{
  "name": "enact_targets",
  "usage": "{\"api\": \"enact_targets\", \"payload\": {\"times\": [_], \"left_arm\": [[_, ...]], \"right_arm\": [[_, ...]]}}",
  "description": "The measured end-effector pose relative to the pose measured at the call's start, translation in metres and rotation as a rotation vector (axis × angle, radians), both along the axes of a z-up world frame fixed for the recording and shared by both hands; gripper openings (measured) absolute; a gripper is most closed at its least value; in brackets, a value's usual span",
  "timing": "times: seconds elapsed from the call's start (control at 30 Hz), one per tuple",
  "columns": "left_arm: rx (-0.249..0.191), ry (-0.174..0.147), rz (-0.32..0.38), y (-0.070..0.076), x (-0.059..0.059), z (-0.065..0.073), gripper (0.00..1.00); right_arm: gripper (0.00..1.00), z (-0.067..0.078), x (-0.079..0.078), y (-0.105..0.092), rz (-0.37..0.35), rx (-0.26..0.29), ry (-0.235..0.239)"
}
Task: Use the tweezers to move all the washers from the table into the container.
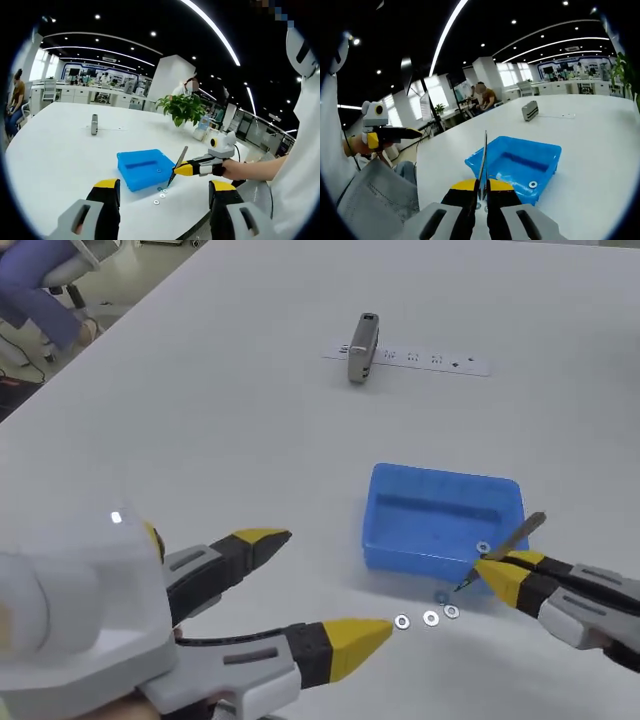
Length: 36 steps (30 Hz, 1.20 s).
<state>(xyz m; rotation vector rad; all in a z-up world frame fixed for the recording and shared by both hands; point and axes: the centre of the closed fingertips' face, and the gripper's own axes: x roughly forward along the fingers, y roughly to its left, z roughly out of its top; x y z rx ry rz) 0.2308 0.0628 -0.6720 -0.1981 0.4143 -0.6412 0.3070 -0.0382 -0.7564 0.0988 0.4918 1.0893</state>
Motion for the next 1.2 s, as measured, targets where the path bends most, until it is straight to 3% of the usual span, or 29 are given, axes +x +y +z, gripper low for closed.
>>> {"api": "enact_targets", "payload": {"times": [0.13, 0.37, 0.53, 0.6, 0.63, 0.73, 1.0, 1.07, 1.13, 1.2], "left_arm": [[0.004, -0.001, 0.001, 0.001, -0.001, 0.0, 0.73], [0.004, 0.001, 0.009, 0.004, -0.002, -0.001, 0.73], [0.005, -0.001, 0.008, 0.005, -0.003, -0.001, 0.73], [0.009, -0.002, 0.007, 0.004, -0.003, -0.002, 0.73], [0.008, 0.0, 0.007, 0.004, -0.003, -0.002, 0.73], [0.008, 0.002, 0.005, 0.004, -0.004, -0.003, 0.73], [0.017, 0.0, 0.005, 0.004, -0.003, -0.003, 0.73], [0.017, -0.001, 0.004, 0.004, -0.003, -0.003, 0.73], [0.014, -0.003, 0.006, 0.004, -0.003, -0.003, 0.73], [0.015, -0.004, 0.008, 0.004, -0.003, -0.003, 0.72]], "right_arm": [[0.03, -0.013, 0.0, -0.002, -0.004, -0.043, -0.001], [0.04, -0.014, 0.0, 0.002, 0.015, -0.054, -0.012], [0.04, -0.022, -0.008, 0.006, 0.057, -0.118, -0.037], [0.04, -0.021, -0.009, 0.007, 0.075, -0.131, -0.058], [0.04, -0.021, -0.009, 0.007, 0.098, -0.163, -0.099], [0.04, -0.021, -0.016, 0.011, 0.161, -0.215, -0.152], [0.03, -0.024, -0.024, 0.016, 0.238, -0.298, -0.234], [0.03, -0.024, -0.021, 0.015, 0.225, -0.292, -0.226], [0.02, -0.025, -0.016, 0.011, 0.17, -0.265, -0.174], [0.02, -0.021, -0.012, 0.008, 0.143, -0.234, -0.163]]}}
